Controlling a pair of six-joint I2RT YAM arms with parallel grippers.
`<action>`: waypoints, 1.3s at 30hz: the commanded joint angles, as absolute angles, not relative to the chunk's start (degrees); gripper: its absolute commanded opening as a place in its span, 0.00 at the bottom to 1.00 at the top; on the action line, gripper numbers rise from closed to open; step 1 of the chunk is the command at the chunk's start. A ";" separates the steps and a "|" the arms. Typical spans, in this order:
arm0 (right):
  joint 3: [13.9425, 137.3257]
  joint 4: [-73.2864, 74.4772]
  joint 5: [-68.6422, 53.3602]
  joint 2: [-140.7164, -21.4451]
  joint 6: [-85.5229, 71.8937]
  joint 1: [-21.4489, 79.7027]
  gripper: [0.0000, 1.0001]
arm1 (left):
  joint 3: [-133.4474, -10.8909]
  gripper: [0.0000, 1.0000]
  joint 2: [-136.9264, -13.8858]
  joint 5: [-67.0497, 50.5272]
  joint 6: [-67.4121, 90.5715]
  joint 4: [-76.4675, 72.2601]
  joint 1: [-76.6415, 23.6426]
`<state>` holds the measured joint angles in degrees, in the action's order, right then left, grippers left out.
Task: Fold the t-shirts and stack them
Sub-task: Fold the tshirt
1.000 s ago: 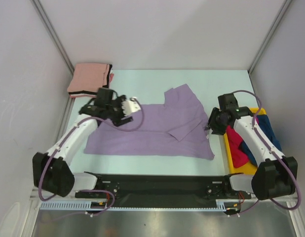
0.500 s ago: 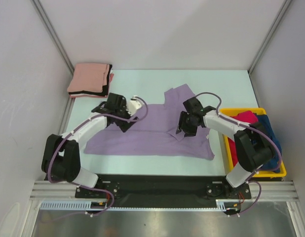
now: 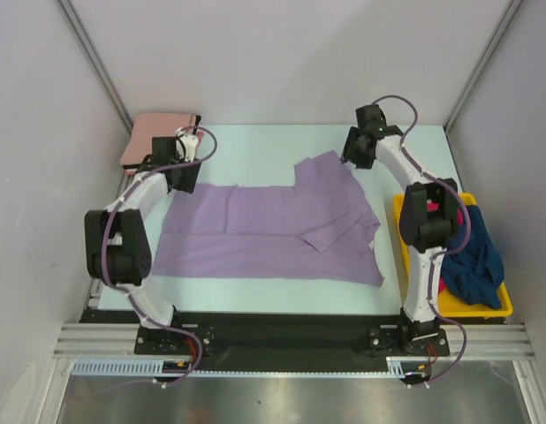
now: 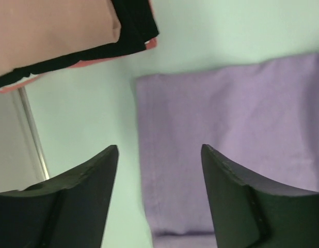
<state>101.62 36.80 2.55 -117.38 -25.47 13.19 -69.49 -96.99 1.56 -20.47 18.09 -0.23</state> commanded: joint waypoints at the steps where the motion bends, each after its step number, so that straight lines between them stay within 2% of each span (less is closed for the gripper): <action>1: 114.05 43.15 6.41 -127.50 -20.48 11.08 0.53 | -76.18 0.68 -102.91 3.60 -13.98 18.80 2.89; 7: 136.71 51.32 7.03 -143.93 -17.94 10.55 0.54 | -81.90 0.66 -110.38 2.64 -12.04 19.95 6.42; 15: 138.60 50.18 5.10 -149.23 -17.14 11.42 0.52 | -89.20 0.68 -118.56 -1.04 -8.88 23.73 8.79; 18: 138.16 51.06 3.79 -150.20 -16.52 11.78 0.43 | -91.58 0.68 -120.84 -3.16 -8.61 25.40 8.88; 19: 138.08 51.24 3.34 -150.29 -16.52 11.95 0.32 | -92.63 0.68 -121.37 -4.21 -8.44 26.36 8.88; 22: 137.11 51.33 2.90 -149.59 -17.22 11.78 0.16 | -94.91 0.68 -123.31 -6.59 -7.21 27.85 8.88; 27: 132.64 48.96 2.55 -145.03 -17.14 11.87 0.04 | -96.85 0.64 -125.77 -11.51 -5.45 28.83 8.79; 28: 132.28 48.61 2.55 -144.58 -16.96 11.69 0.00 | -97.20 0.62 -126.03 -11.43 -5.19 28.83 8.79; 32: 131.92 48.69 1.41 -142.91 -17.05 11.78 0.00 | -98.26 0.51 -128.23 -10.90 -4.40 29.53 8.96; 35: 131.57 48.78 0.70 -140.98 -17.23 11.78 0.00 | -98.53 0.24 -128.58 -12.91 -4.04 29.36 9.05; 36: 131.31 48.87 0.70 -140.19 -17.31 11.69 0.00 | -98.09 0.06 -128.41 -13.27 -4.04 28.83 9.05; 37: 130.00 48.78 0.79 -138.36 -17.31 11.69 0.00 | -97.91 0.00 -127.80 -13.88 -4.04 28.83 8.88; 39: 127.63 47.47 0.79 -135.72 -17.31 11.78 0.00 | -96.43 0.00 -126.57 -14.41 -4.83 28.04 8.96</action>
